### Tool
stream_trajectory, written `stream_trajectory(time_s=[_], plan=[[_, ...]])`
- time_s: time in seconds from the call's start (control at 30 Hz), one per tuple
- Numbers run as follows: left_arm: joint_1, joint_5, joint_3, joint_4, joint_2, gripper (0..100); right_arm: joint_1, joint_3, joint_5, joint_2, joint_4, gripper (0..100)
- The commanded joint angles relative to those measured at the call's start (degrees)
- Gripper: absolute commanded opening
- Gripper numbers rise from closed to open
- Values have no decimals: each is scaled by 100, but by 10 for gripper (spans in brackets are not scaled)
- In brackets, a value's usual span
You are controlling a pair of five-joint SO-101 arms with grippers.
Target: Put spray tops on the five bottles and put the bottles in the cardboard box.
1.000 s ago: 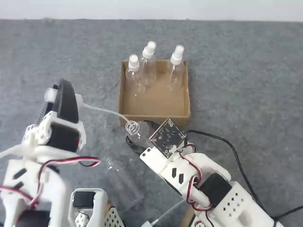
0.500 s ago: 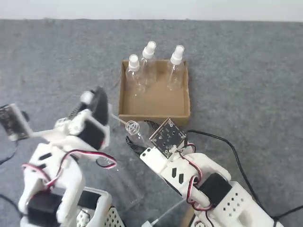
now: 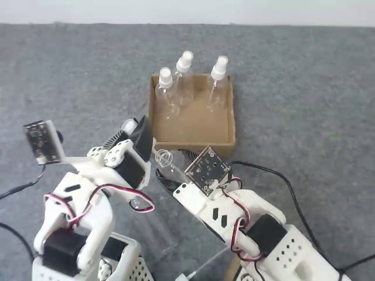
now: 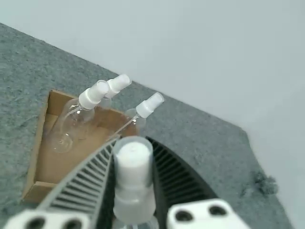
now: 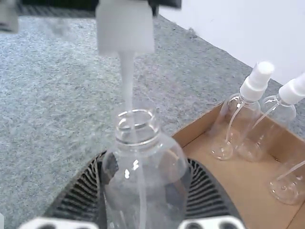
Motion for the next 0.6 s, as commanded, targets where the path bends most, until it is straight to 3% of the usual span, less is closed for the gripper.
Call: stream_trajectory(time_s=[0.0, 0.07, 0.2, 0.4, 0.57], plan=[[44, -941, 101, -18, -26, 12, -22, -70, 62, -163, -101, 6], [53, -1310, 127, -9, -26, 13, -22, -70, 62, -163, -101, 6], [62, -1363, 127, 9, -26, 18, -22, -70, 62, -163, -101, 6], [431, -1354, 119, 343, -26, 145, -22, 26, 62, -171, -136, 6], [431, -1354, 84, 369, -26, 167, -22, 53, 62, -171, -136, 6]])
